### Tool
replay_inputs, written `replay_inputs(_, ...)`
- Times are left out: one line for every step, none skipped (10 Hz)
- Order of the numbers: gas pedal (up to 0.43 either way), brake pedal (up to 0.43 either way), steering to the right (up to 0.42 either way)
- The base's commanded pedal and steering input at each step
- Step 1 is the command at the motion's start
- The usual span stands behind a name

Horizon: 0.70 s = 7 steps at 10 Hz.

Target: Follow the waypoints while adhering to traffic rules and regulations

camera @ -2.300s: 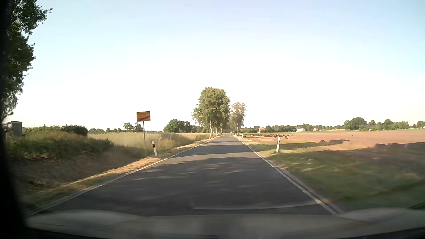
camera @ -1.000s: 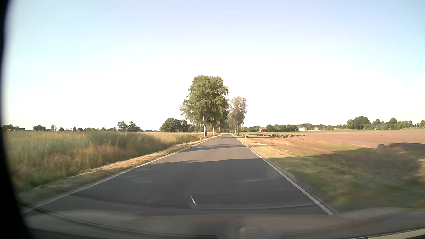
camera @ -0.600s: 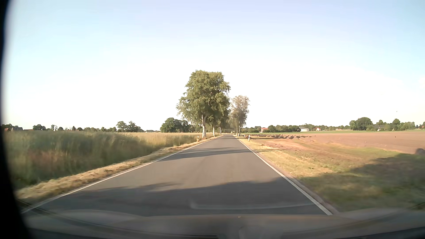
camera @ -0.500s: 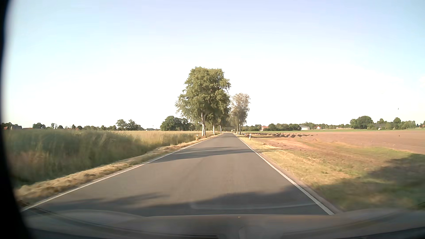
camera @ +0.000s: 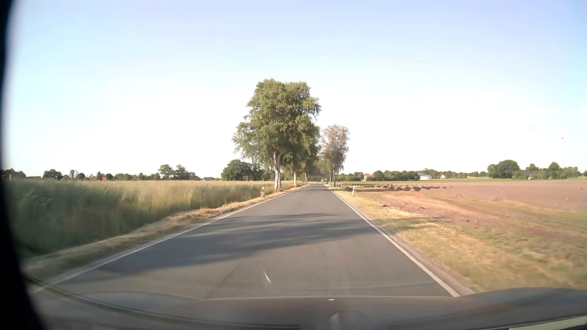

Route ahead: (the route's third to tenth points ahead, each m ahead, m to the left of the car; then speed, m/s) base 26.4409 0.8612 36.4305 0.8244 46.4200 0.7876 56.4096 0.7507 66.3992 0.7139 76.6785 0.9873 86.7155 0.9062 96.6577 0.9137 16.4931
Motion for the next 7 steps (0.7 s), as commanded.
replay_inputs(0.409,0.006,-0.002)
replay_inputs(0.441,0.006,-0.001)
replay_inputs(0.449,0.006,-0.001)
replay_inputs(0.449,0.006,0.003)
replay_inputs(0.449,0.006,0.006)
replay_inputs(0.449,0.006,0.006)
replay_inputs(0.461,0.006,0.006)
